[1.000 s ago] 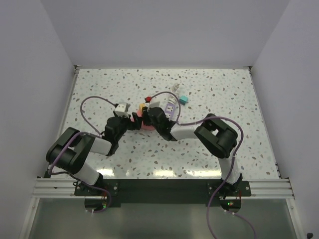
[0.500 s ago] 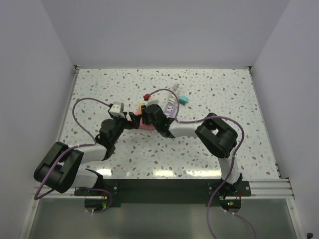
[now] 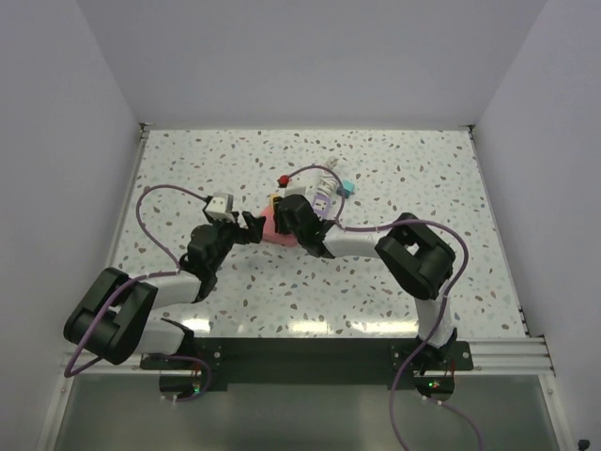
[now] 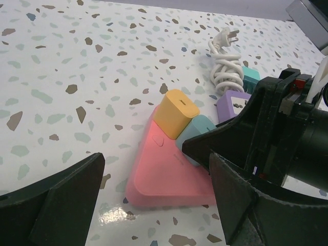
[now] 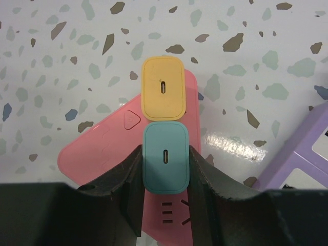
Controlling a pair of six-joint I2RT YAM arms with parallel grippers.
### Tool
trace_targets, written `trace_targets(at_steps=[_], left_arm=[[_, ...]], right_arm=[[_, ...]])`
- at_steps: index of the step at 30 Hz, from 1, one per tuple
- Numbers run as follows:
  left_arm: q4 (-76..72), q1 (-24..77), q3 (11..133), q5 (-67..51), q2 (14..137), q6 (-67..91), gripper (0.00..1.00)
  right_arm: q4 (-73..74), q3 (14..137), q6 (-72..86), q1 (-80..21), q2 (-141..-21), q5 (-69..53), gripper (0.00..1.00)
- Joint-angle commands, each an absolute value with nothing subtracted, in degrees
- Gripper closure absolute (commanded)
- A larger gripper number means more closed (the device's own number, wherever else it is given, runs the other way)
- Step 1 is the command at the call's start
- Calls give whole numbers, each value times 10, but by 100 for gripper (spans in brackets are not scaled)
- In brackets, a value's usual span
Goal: Insert the plug
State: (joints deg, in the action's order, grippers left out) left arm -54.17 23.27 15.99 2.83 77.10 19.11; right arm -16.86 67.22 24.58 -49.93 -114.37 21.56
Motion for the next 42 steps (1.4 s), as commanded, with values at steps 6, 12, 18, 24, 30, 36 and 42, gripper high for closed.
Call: trace_targets(at_steps=[6, 12, 18, 24, 30, 36, 42], left_arm=[[-542, 234, 161, 37, 761, 194, 11], [-531, 233, 166, 38, 760, 196, 10], [-526, 234, 166, 41, 757, 194, 9], [-526, 234, 166, 41, 758, 193, 9], [-528, 234, 167, 40, 761, 193, 9], [-528, 234, 166, 40, 762, 192, 9], [-528, 233, 166, 38, 763, 192, 10]], right_arm=[[-11, 631, 235, -483, -1150, 232, 99], [-25, 638, 217, -484, -1134, 210, 51], [-40, 640, 202, -483, -1100, 196, 39], [-60, 618, 192, -484, -1050, 179, 35], [-84, 590, 183, -484, -992, 136, 27], [-105, 574, 188, -465, -957, 115, 24], [-76, 606, 207, -382, -958, 144, 28]])
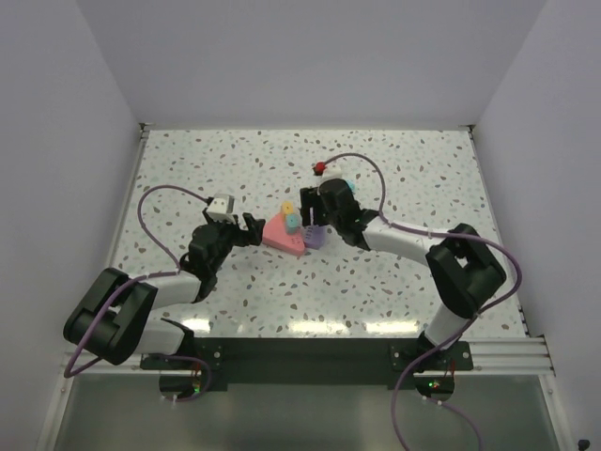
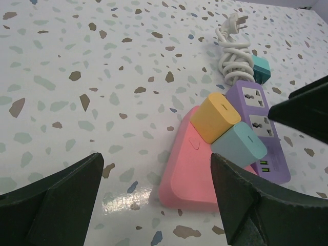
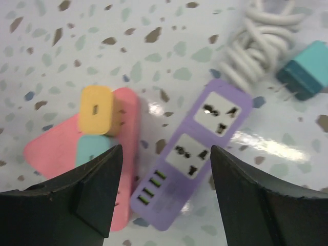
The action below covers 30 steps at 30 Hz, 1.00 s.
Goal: Insert the plug
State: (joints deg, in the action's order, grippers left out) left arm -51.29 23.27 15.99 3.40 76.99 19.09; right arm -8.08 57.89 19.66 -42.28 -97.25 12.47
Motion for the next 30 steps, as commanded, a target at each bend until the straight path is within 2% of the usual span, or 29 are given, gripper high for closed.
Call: trace_targets(at_steps=[1, 4, 14, 30], left_arm=[[-527, 233, 166, 38, 763, 191, 9], [-528, 234, 167, 38, 766, 189, 9], [-529, 234, 170, 35, 776, 186, 9], [-529, 233, 170, 37, 781, 185, 10]], right_arm=[[-52, 618, 207, -375, -964, 154, 28], [-16, 658, 212, -352, -996, 192, 28], [19, 725, 232, -280, -1082, 205, 28], [34, 808, 283, -240, -1178, 200, 28]])
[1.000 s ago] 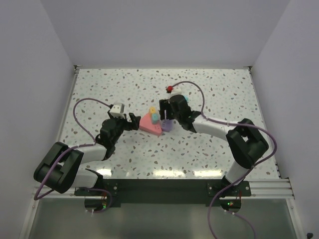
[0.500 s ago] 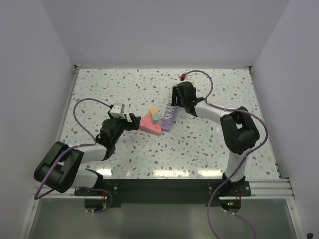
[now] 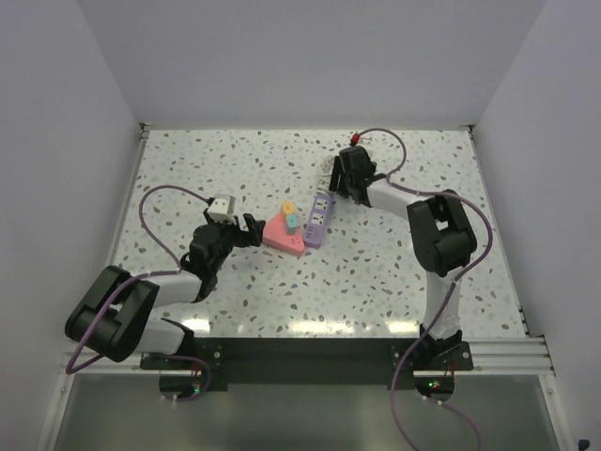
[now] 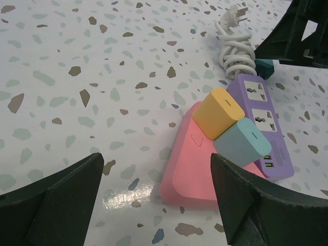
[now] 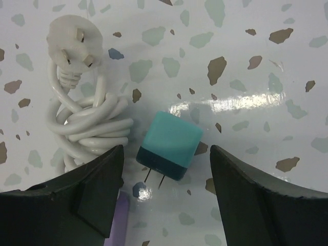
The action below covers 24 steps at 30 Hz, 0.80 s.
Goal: Insert the plug
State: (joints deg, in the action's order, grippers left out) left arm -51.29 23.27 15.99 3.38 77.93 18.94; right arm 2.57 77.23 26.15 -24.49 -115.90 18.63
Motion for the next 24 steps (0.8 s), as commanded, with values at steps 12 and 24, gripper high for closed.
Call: trace_targets(at_steps=[12, 24], left_arm=[[-535, 234, 171, 28, 787, 182, 10], [-562, 237, 162, -4, 788, 162, 11]], right_arm=[[83, 838, 299, -236, -1222, 220, 30], [77, 837, 296, -226, -1206, 204, 100]])
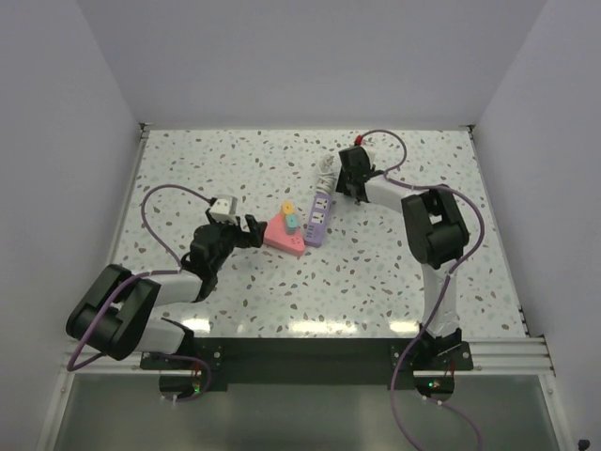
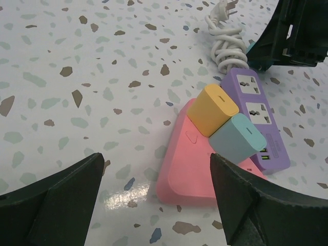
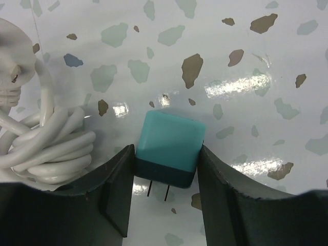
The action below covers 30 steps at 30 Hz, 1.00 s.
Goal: Insert the plug
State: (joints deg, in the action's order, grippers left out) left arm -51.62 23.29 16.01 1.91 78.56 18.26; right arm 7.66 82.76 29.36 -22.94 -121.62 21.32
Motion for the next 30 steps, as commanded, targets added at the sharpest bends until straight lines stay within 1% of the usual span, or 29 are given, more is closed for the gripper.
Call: trace_targets(at_steps=[1, 3, 6, 11, 14, 21, 25, 30], left_arm=[[-570, 241, 161, -10, 788, 157, 11], [-572, 263, 163, -2, 790, 137, 11], [-565, 305, 176, 42, 797, 107, 12], [-567, 327, 201, 33, 818, 117, 12], [-570, 344, 208, 53, 824, 119, 11], [-582, 363, 221, 73, 835, 117, 11], [-595, 367, 221, 73, 836, 134, 11], [-625, 366, 215, 73, 845, 174, 11]], right_arm=[[70, 829, 296, -227, -1196, 192, 100], [45, 794, 301, -227, -1163, 164, 100], [18, 749, 306, -238, -1125, 118, 100], [-18, 688, 322, -282, -1051, 73, 100], [-42, 667, 348, -310, -1024, 56, 100], [-74, 657, 401, -369, -1005, 20, 100], [-83, 657, 407, -387, -1003, 12, 100], [-131, 636, 435, -402, -1000, -16, 100]])
